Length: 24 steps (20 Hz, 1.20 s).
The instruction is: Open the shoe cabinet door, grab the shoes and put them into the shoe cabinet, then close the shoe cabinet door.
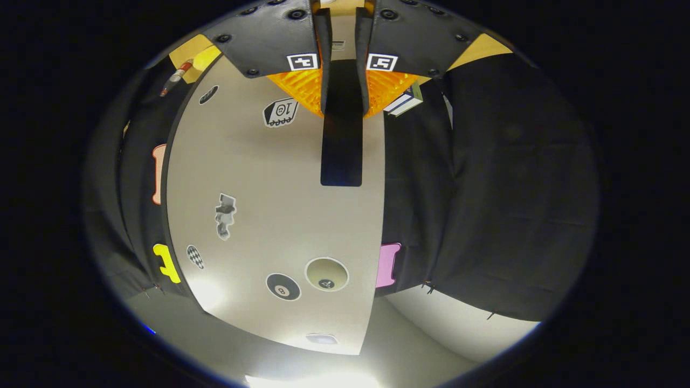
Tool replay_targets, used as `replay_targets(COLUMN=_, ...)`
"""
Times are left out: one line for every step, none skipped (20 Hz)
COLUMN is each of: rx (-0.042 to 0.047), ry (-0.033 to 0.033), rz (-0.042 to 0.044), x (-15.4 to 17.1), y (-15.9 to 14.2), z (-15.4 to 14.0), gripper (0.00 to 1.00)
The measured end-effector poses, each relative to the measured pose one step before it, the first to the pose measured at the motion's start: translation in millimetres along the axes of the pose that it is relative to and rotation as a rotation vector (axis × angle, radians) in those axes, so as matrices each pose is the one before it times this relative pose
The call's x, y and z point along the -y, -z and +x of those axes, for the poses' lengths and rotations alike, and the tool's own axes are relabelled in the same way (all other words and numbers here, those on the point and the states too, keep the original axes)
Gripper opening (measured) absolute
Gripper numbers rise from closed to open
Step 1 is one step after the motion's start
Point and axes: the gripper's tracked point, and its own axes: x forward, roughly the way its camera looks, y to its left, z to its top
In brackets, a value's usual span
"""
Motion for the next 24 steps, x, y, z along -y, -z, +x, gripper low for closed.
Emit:
replay_targets(rx=-0.00321, ry=-0.00246, rz=0.00571, x=1.54, y=0.26, z=-5.18, gripper=0.19)
replay_targets(rx=-0.00296, ry=-0.00302, rz=0.00438, x=1.13, y=0.16, z=-7.19, gripper=0.19)
replay_targets(rx=-0.00041, ry=0.00066, rz=-0.00092, x=2.2, y=-0.53, z=-4.91, gripper=0.19)
replay_targets(rx=-0.00125, ry=0.00347, rz=-0.00555, x=2.47, y=0.38, z=-4.9, gripper=0.19)
replay_targets(rx=-0.00255, ry=0.00312, rz=-0.00597, x=1.83, y=0.1, z=-4.51, gripper=0.19)
replay_targets(rx=-0.00295, ry=0.00157, rz=0.00074, x=1.07, y=0.16, z=-5.96, gripper=0.19)
replay_targets(rx=-0.00151, ry=0.00053, rz=0.00646, x=2.88, y=-0.48, z=-6.77, gripper=0.19)
replay_targets(rx=-0.00101, ry=-0.00155, rz=0.00892, x=3.34, y=0.27, z=-5.99, gripper=0.19)
replay_targets(rx=-0.00264, ry=-0.00359, rz=0.00502, x=3.11, y=-0.07, z=-5.85, gripper=0.19)
replay_targets(rx=-0.00117, ry=-0.00205, rz=0.00332, x=2.31, y=0.34, z=-5.37, gripper=0.19)
replay_targets(rx=0.00008, ry=0.00091, rz=0.00101, x=3.37, y=-0.26, z=-4.85, gripper=0.19)
replay_targets(rx=0.00101, ry=0.00249, rz=0.00111, x=2.27, y=0.22, z=-5.16, gripper=0.19)
replay_targets(rx=0.00022, ry=0.00263, rz=0.0045, x=2.78, y=-0.07, z=-4.01, gripper=0.19)
replay_targets(rx=-0.00135, ry=0.00179, rz=0.00374, x=2.36, y=0.98, z=-4.21, gripper=0.19)
replay_targets(rx=-0.00106, ry=0.00446, rz=0.00785, x=3.68, y=-1.11, z=-4.52, gripper=0.19)
replay_targets(rx=-0.00174, ry=0.00679, rz=0.01012, x=3.8, y=-0.52, z=-3.32, gripper=0.19)
replay_targets(rx=-0.00192, ry=0.00541, rz=0.00615, x=3.38, y=-0.22, z=-3.48, gripper=0.19)
replay_targets(rx=-0.00354, ry=0.00611, rz=0.00199, x=3.82, y=-0.23, z=-3.45, gripper=0.19)
replay_targets(rx=-0.00119, ry=0.00775, rz=0.00114, x=3.34, y=-0.65, z=-4.39, gripper=0.18)
replay_targets(rx=-0.00082, ry=0.00827, rz=-0.0014, x=3.11, y=-0.42, z=-4.49, gripper=0.18)
replay_targets(rx=-0.00189, ry=0.00681, rz=-0.0021, x=3.54, y=-0.1, z=-3.48, gripper=0.18)
replay_targets(rx=-0.00121, ry=0.0073, rz=-0.00079, x=4.37, y=0.8, z=-4.66, gripper=0.18)
replay_targets(rx=-0.00005, ry=0.00763, rz=0.00412, x=5.0, y=-0.65, z=-4.5, gripper=0.18)
replay_targets(rx=-0.00136, ry=0.00661, rz=0.0023, x=5.18, y=0.4, z=-4.68, gripper=0.18)
